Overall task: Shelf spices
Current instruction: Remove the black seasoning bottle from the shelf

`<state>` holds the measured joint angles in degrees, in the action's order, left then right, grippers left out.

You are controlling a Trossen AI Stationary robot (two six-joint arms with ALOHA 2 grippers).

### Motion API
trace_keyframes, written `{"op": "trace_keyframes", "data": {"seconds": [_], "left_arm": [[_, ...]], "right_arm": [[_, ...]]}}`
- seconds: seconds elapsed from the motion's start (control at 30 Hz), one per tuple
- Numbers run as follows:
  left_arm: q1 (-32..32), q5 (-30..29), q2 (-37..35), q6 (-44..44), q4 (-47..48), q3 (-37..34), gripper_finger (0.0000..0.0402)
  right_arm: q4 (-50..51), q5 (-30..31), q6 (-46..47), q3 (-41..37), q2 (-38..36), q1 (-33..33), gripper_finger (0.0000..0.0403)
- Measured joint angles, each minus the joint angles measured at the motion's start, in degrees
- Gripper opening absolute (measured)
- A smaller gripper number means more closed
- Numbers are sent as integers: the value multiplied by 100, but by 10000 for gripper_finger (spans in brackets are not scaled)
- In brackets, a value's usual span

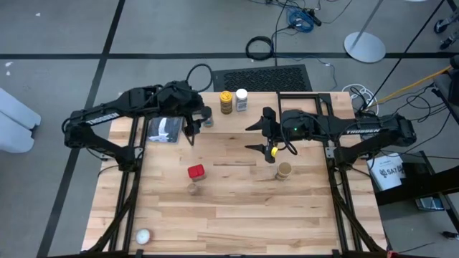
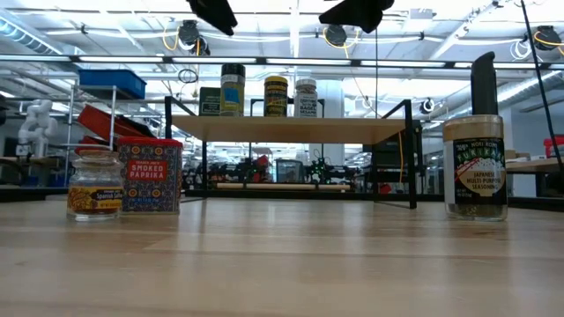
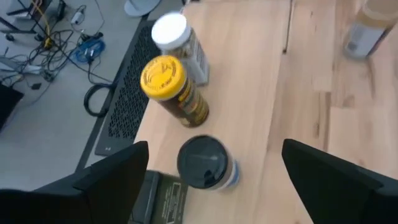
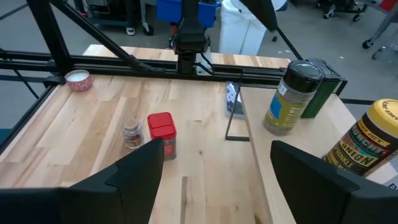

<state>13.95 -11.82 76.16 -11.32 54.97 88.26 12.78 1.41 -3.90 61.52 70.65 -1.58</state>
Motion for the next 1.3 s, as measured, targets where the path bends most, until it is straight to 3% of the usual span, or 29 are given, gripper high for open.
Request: {"op": "trace_keyframes", "data": {"seconds": [0.9, 1.3], "left_arm": [[-2, 100, 310, -297, -513, -506, 380], [367, 162, 632, -620, -442, -506, 380]], "right_arm": [[79, 2, -22, 0, 0, 0, 281], [90, 2, -22, 0, 0, 2, 281]]}}
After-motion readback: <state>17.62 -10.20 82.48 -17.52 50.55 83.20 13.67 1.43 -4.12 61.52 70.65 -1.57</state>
